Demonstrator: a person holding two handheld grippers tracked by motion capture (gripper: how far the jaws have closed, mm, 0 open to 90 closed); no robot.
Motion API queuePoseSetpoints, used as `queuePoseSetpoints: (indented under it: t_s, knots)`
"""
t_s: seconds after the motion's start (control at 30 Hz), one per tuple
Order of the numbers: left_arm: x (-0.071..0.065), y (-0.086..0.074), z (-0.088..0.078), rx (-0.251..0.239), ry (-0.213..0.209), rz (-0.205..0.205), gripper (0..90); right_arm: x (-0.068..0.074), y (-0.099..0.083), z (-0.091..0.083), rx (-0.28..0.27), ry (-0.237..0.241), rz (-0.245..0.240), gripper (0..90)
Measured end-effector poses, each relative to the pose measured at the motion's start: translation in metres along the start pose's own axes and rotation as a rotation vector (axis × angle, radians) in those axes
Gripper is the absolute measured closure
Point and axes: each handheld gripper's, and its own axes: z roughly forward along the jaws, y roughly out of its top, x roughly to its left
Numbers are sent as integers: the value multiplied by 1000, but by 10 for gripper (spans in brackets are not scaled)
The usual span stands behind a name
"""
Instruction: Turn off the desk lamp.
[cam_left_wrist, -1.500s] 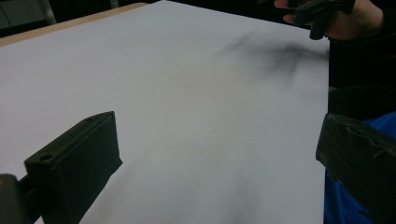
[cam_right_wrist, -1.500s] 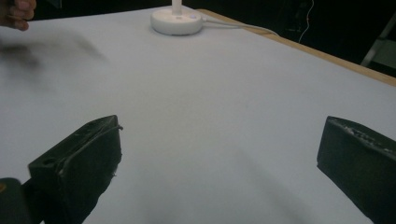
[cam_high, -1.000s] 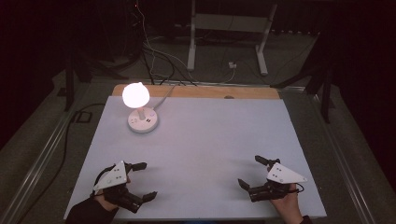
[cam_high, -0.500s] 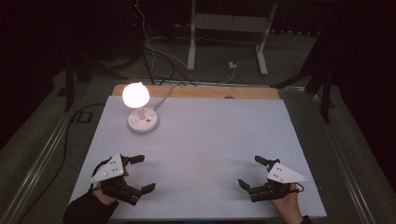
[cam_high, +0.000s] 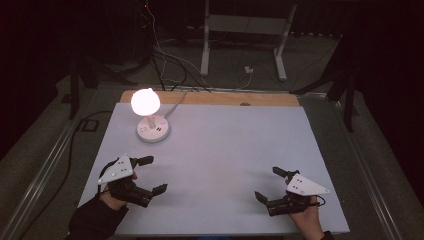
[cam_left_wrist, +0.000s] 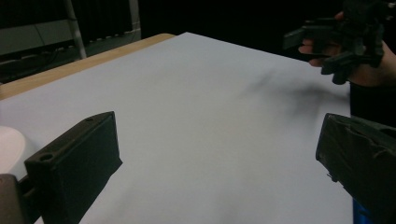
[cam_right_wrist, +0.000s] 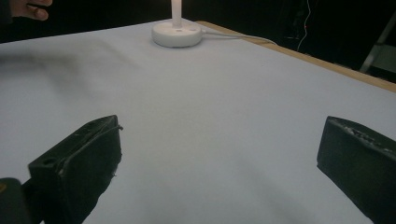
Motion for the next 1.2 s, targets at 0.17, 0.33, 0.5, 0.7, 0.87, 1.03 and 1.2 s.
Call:
queuePoseSetpoints:
  t_s: [0.17, 0.33, 0.5, 0.7, 0.87, 1.03, 1.2]
  knots:
    - [8, 5, 6, 10, 32, -2, 4, 0, 0, 0, -1, 2, 1, 0]
    - [17, 8, 13, 10, 59, -16, 4, 0, 0, 0, -3, 6, 9, 0]
    - [25, 11, 21, 14, 103, -29, 4, 0, 0, 0, -3, 7, 7, 0]
    - [35, 15, 27, -1, 163, -57, 4, -1, 0, -1, -3, 10, 10, 0]
    - [45, 15, 34, 14, 207, -84, 4, -1, 0, -1, -6, 14, 12, 0]
    - [54, 13, 39, 5, 263, -117, 4, -1, 0, -1, -5, 15, 15, 0]
    - [67, 10, 43, 1, 337, -169, 4, -1, 0, -1, -5, 20, 19, 0]
